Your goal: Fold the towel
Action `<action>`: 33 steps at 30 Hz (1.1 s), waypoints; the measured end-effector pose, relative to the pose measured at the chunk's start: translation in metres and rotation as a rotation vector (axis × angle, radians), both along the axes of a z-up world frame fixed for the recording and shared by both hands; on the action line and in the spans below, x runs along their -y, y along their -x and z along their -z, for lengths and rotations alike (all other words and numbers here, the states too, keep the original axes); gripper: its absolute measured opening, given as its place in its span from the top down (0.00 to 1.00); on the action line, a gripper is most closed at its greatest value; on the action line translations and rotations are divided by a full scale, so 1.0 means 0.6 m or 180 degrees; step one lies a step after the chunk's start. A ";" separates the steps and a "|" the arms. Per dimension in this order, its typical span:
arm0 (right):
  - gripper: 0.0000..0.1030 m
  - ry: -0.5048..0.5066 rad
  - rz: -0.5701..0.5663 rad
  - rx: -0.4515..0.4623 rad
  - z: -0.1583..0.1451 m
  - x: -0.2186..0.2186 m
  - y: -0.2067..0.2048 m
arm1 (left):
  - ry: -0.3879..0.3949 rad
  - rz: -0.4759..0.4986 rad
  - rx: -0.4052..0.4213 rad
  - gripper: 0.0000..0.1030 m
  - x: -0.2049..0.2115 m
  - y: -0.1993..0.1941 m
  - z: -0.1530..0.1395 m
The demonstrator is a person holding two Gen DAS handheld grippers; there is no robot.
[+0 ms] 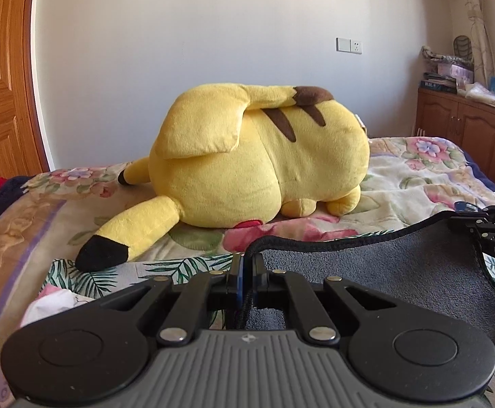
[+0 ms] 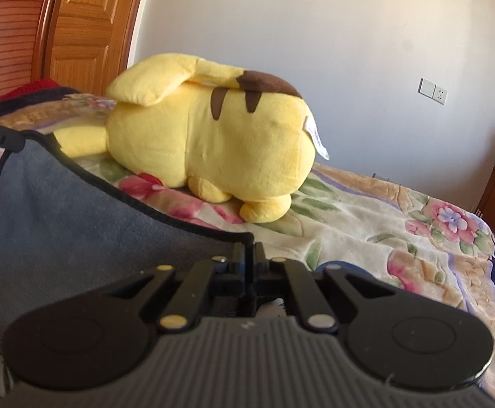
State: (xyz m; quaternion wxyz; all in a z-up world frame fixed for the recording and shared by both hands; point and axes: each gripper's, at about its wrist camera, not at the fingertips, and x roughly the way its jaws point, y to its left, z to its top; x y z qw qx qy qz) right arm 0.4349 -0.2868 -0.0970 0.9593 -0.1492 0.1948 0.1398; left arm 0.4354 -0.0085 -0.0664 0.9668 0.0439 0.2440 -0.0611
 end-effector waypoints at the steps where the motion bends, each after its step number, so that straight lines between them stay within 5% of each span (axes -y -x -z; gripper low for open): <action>1: 0.96 0.0008 -0.0004 -0.0018 0.006 0.000 -0.004 | -0.0003 -0.0009 -0.0026 1.00 0.001 -0.005 0.005; 10: 0.95 0.0050 0.0038 -0.0256 0.046 0.001 -0.031 | -0.0101 -0.0022 -0.0307 1.00 0.013 -0.039 0.053; 33: 0.95 0.0049 0.0045 -0.0351 0.054 0.000 -0.038 | -0.0155 -0.0070 -0.0329 1.00 0.019 -0.044 0.073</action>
